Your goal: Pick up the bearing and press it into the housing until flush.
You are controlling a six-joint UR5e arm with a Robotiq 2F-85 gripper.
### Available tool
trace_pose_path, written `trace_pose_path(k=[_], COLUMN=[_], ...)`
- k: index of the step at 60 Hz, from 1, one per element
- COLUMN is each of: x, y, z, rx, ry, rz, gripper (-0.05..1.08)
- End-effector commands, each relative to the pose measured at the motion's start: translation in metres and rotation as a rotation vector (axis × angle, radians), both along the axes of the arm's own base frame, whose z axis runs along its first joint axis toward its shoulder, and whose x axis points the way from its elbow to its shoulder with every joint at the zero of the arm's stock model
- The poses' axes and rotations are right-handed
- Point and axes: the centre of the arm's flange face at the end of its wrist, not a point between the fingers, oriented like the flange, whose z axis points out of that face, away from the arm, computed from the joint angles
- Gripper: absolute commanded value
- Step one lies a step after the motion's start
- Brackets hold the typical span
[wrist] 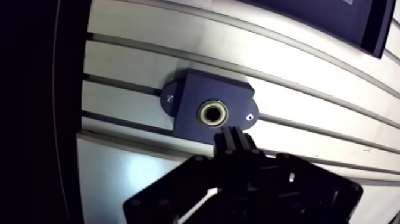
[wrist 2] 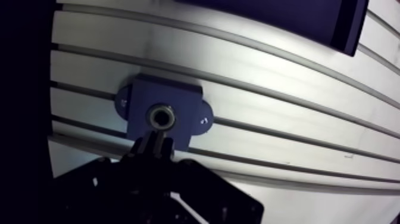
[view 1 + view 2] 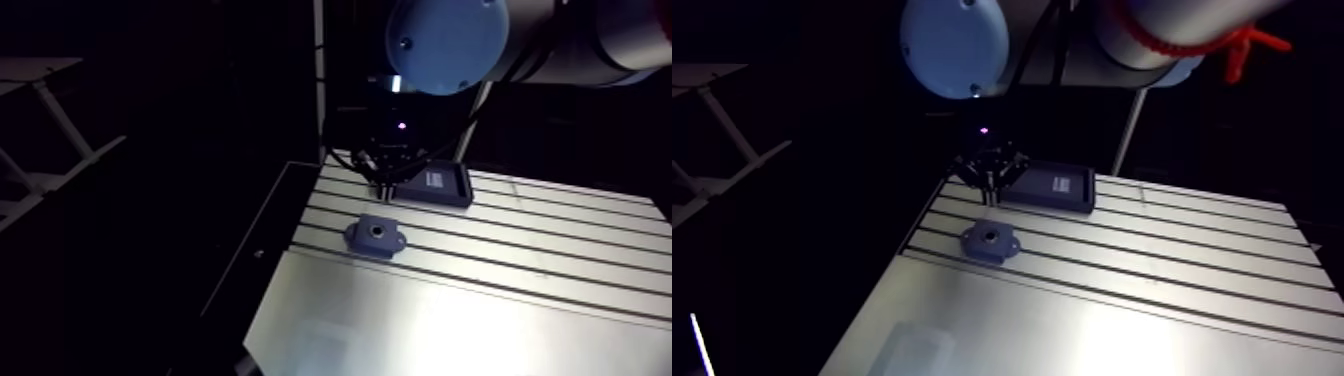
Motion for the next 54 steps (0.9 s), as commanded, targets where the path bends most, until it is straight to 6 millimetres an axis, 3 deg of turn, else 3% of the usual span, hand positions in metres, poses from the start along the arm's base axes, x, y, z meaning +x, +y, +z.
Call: trace_pose_path(k=[1,4,6,19,25,28,31,33,40,43,45,47,54], x=[-0.005,-0.006,-0.008,-0.007,-0.004,-0.002,-0.001,0.001,0.004,0.003,0.000,0.000,0.001], y=[0.025,0.031,0.046,0.094,0.116,0.138,0.141,0.143,0.146,0.161,0.186,0.197,0.209], z=[0.032,0.036,0.043,0.070,0.092,0.112,0.121,0.139,0.162,0.173,0.182,0.187,0.200], rx=[0.008,0.010,0.012,0.009,0.008,0.006,0.004,0.004,0.003,0.001,-0.002,-0.006,-0.012], ry=[-0.019,-0.029,-0.048,-0.061,-0.065,-0.073,-0.065,-0.043,-0.012,-0.009,-0.026,-0.035,-0.059], rz=[-0.030,-0.041,-0.068,-0.154,-0.197,-0.228,-0.227,-0.223,-0.234,-0.265,-0.310,-0.331,-0.329], gripper=[0.09,0.05,0.02,0.02,0.02,0.02,0.02,0.02,0.02,0.02,0.02,0.02,0.02])
